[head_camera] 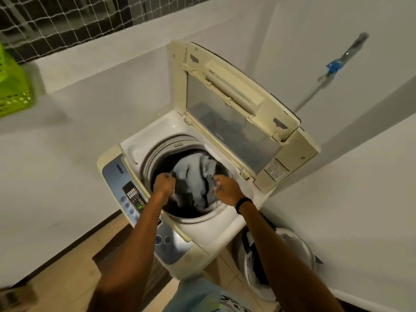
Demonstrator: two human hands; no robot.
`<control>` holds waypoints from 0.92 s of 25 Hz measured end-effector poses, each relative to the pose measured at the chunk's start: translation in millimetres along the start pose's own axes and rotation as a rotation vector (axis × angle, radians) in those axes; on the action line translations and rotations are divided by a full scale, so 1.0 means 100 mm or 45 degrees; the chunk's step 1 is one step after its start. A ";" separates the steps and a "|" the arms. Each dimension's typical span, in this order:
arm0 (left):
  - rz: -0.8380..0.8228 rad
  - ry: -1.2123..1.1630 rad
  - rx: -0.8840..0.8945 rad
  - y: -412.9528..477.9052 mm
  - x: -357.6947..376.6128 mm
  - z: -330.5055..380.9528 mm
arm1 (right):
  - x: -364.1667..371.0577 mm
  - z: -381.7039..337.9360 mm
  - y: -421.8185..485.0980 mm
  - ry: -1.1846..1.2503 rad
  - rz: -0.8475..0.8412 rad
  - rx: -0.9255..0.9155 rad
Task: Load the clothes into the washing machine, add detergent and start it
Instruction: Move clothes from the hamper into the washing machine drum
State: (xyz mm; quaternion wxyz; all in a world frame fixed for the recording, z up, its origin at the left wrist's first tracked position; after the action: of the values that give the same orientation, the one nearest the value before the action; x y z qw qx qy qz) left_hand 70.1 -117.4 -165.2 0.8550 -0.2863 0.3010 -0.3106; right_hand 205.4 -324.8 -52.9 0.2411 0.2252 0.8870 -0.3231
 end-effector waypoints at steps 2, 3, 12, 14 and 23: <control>0.064 -0.031 0.058 -0.53 0.17 0.21 | 0.03 0.34 -0.17 0.027 -0.036 0.067; 0.089 0.015 0.133 -0.73 0.32 0.27 | 0.01 0.51 -0.26 0.077 -0.034 0.108; -0.403 0.536 0.544 -2.25 2.60 -0.09 | -0.51 2.60 -1.59 0.819 0.341 0.557; -0.528 0.754 0.445 -2.37 3.14 -0.53 | -0.47 3.33 -1.86 0.800 0.344 0.710; -0.446 0.816 -0.102 -1.33 5.13 -2.57 | 1.55 6.82 -1.36 0.746 0.156 1.128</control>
State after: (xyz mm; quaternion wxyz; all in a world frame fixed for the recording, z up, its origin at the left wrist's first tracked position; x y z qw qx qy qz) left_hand 165.7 -641.4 -416.1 0.6391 -0.2549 0.5121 -0.5142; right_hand 201.2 -846.1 -538.4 -0.1165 0.4375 0.6809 -0.5757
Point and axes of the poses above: each hand's wrist, its own y-axis towards the middle knuckle, its own x-axis out of the palm, z = x × y, the point moved 5 cm from there along y, towards the middle knuckle, and after that the axes turned 3 degrees about y, right-handed, at the moved point
